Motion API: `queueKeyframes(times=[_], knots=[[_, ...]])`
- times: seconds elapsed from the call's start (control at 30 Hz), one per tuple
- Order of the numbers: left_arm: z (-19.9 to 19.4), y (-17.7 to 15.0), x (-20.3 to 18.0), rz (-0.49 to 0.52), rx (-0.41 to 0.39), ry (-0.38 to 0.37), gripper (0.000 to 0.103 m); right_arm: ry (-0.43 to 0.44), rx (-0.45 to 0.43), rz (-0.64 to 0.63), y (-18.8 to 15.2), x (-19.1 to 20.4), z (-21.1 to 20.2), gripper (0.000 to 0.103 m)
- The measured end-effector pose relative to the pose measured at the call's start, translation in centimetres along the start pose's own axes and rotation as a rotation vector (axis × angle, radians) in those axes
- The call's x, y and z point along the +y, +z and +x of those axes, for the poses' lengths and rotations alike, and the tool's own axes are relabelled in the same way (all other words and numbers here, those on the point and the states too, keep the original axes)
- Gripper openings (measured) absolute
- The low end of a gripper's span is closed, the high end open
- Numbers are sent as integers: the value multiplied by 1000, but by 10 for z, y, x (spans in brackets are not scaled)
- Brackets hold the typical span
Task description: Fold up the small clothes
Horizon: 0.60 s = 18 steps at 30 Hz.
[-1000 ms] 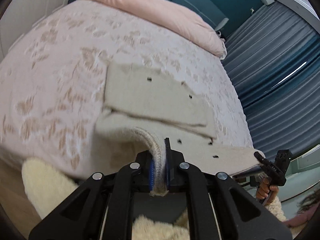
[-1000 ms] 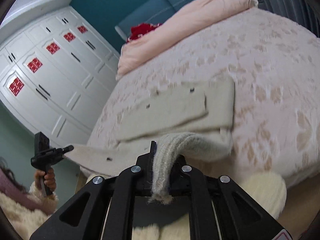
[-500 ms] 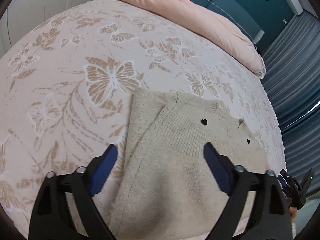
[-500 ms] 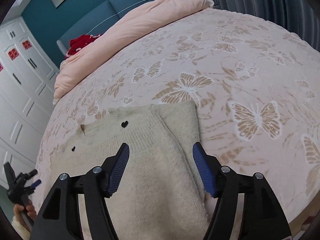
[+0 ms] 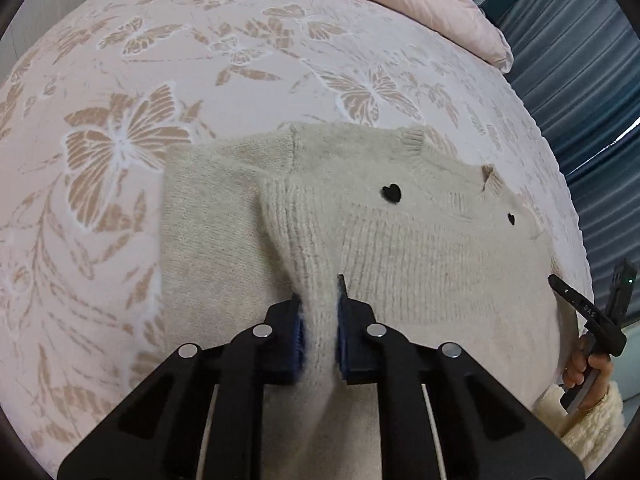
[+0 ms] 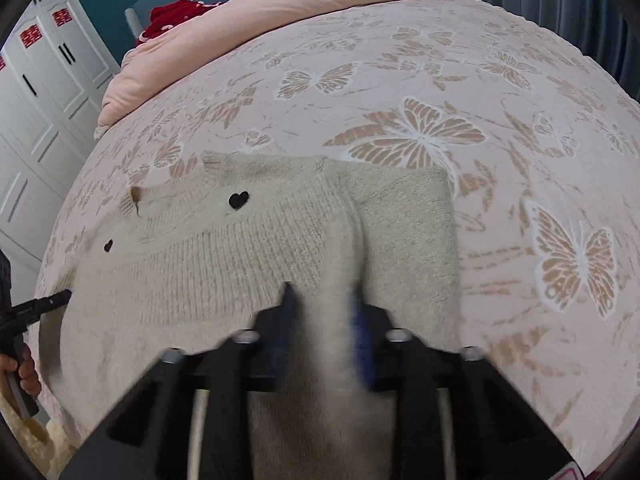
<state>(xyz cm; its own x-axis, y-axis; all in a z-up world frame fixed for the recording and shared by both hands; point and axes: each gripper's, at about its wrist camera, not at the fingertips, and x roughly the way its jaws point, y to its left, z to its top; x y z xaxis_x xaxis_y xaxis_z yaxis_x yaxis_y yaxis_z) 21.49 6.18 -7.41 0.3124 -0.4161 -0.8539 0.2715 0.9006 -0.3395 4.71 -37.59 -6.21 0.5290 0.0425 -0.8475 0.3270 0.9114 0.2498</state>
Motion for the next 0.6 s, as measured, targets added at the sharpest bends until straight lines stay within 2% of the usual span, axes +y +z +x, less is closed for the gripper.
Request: queueKeyframes(times=[0.1,0.2,0.3,0.37,0.43,0.5,0.6], knots=[[-33,-6,-5,-5,-77,-36,11,77,-98,19,-8,3,-35,7],[-71,2,-17,9,-147,-72,11,154,-223,47,1,7,-83,7],[-97,27,-32,39,-210,-63,11,165,-340,50,31,8,-117,7],[-98,48,-34,37,-245,-26,11,145,-355,63,55,5,-113,7],[-76,69,-31,29,-217,7,11,100,-308,79,72,-2,-84,7],[-34,79,-18,-2,-135,43,12,62,-201,132,77,-16,-33,7],[38,65,2,-39,15,139,13,-31,-33,187,63,-34,33,8]])
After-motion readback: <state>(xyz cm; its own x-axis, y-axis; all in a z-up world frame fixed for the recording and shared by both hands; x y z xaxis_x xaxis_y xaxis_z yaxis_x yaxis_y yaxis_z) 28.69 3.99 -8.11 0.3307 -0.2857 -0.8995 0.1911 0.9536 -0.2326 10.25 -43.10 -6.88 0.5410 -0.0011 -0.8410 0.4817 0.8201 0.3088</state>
